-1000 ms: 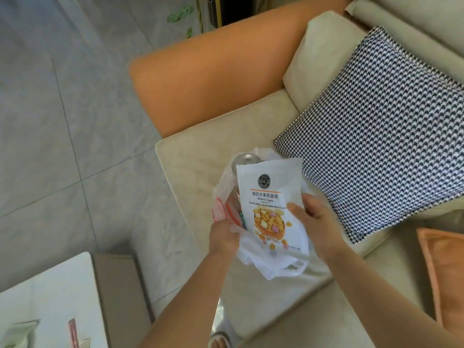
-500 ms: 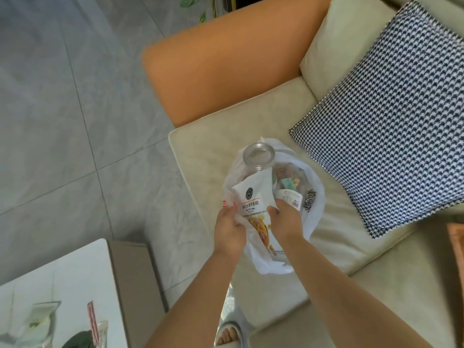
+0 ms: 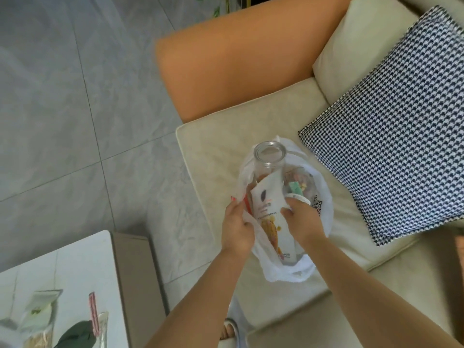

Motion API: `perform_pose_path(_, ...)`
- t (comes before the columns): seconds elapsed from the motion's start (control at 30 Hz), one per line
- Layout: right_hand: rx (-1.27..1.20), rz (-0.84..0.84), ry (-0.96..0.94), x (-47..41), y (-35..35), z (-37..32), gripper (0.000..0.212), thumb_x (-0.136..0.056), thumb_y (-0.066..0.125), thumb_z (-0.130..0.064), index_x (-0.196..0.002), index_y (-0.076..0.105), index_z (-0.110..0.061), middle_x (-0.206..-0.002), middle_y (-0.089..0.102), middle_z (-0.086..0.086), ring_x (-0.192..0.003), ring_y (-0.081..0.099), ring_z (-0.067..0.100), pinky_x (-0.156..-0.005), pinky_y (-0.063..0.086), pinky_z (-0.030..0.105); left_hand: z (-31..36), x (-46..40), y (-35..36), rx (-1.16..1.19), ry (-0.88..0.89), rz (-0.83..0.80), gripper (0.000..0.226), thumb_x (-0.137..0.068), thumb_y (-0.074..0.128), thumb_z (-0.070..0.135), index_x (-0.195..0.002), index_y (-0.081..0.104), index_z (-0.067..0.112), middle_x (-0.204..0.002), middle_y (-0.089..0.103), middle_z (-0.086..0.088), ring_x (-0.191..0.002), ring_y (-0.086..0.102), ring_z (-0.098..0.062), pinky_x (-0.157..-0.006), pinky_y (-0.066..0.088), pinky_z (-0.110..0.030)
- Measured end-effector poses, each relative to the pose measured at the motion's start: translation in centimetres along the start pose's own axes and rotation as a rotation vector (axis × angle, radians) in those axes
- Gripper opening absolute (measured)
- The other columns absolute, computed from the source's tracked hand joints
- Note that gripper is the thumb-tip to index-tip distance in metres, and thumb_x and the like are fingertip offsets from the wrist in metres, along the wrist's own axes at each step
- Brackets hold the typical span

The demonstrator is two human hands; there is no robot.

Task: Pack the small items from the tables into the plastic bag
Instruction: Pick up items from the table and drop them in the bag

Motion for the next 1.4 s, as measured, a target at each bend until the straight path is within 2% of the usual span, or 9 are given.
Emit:
perform_pose_path(0.17,-0.221,-0.095,-0.078,-0.2,3.0,-1.7,0.044,-0.094,0.045,-0.011,-0.134,0.048,-0.028,-0.087,0.061,-0.003,-0.08,0.055,0.012,-0.08,0.04,0.023,-0.1,-0.5,-0.1,-0.017,0.059,-0.019,0.061,-0.086,0.036,-0.016,-0.141,0.041,0.01,-0.142,0.038,-0.005,-0.133,0.039,-0.016,-0.113,0.027,-0.021)
perform_pose_path(0.27,-0.219,-0.16,-0.064,-0.1,4.2,-1.3,0.051,-0.095,0.04,-0.008,-0.139,0.041,-0.033,-0.095,0.067,0.006,-0.086,0.06,0.017,-0.089,0.047,0.028,-0.6,-0.6,-0.1,-0.058,0.08,-0.04,0.065,-0.085,0.039,-0.013,-0.143,0.038,0.016,-0.144,0.036,-0.002,-0.133,0.036,-0.01,-0.108,0.026,-0.013)
perform_pose_path(0.4,-0.302,-0.331,-0.052,-0.4,4.4,-1.7,0.043,-0.099,0.034,-0.01,-0.14,0.043,-0.021,-0.103,0.061,0.009,-0.069,0.053,-0.006,-0.072,0.041,0.002,-1.3,-0.7,0.4,-0.107,0.105,-0.045,0.059,-0.091,0.054,0.009,-0.146,0.033,0.019,-0.146,0.037,-0.003,-0.135,0.035,-0.014,-0.115,0.027,-0.026)
perform_pose_path(0.47,-0.584,-0.323,0.091,-0.3,4.1,-1.3,0.043,-0.098,0.04,-0.016,-0.139,0.044,-0.029,-0.117,0.062,0.018,-0.081,0.053,0.005,-0.081,0.046,0.015,-1.6,-0.6,0.3,-0.121,0.096,-0.016,0.064,-0.09,0.059,0.024,-0.147,0.029,0.023,-0.144,0.037,-0.002,-0.132,0.039,-0.016,-0.112,0.03,-0.026)
perform_pose_path(0.57,-0.867,-0.352,0.239,0.3,3.6,0.1,0.044,-0.095,0.045,-0.016,-0.138,0.045,-0.028,-0.108,0.062,0.021,-0.093,0.058,0.029,-0.086,0.047,0.032,-1.9,-0.4,0.2,-0.128,0.076,-0.004,0.073,-0.087,0.063,0.032,-0.148,0.022,0.033,-0.144,0.03,-0.004,-0.127,0.041,-0.018,-0.109,0.035,-0.029)
perform_pose_path(0.77,-0.747,-0.244,0.235,2.1,2.2,3.5,0.024,-0.094,0.05,-0.019,-0.115,0.062,-0.02,-0.089,0.066,-0.009,-0.079,0.059,0.002,-0.062,0.041,0.018,-1.6,0.7,0.6,-0.186,0.045,-0.019,0.074,-0.089,0.06,0.031,-0.148,0.015,0.038,-0.148,0.023,-0.009,-0.131,0.039,-0.025,-0.111,0.035,-0.038)
perform_pose_path(0.83,-0.692,-0.21,0.208,2.7,1.6,4.4,0.024,-0.095,0.05,-0.018,-0.115,0.063,-0.018,-0.087,0.063,-0.013,-0.08,0.055,0.0,-0.073,0.041,0.02,-1.5,1.5,0.6,-0.203,0.033,-0.026,0.073,-0.09,0.059,0.03,-0.149,0.016,0.033,-0.148,0.026,-0.009,-0.132,0.038,-0.026,-0.111,0.035,-0.038)
perform_pose_path(0.97,-0.582,-0.225,0.179,4.4,0.4,5.2,0.032,-0.095,0.049,-0.024,-0.125,0.058,-0.018,-0.119,0.059,0.0,-0.106,0.049,0.014,-0.098,0.036,0.03,-1.5,4.1,0.8,-0.231,0.001,-0.027,0.071,-0.09,0.059,0.028,-0.149,0.02,0.021,-0.145,0.032,-0.009,-0.132,0.038,-0.025,-0.11,0.033,-0.033)
perform_pose_path(1.4,-0.157,-0.236,-0.172,10.9,2.4,2.6,0.057,-0.095,0.049,-0.024,-0.146,0.027,-0.014,-0.152,0.03,0.005,-0.139,0.03,0.022,-0.109,0.026,0.028,-3.7,12.9,-1.0,-0.381,-0.074,-0.025,0.069,-0.092,0.054,0.032,-0.149,0.017,0.018,-0.149,0.029,-0.007,-0.134,0.034,-0.023,-0.11,0.031,-0.03)
Point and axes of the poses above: each hand's wrist, its own x-axis away from the middle knuckle, its own y-axis out of the palm, z = x × y, the point moved 1 cm from there along -x, towards the middle knuckle
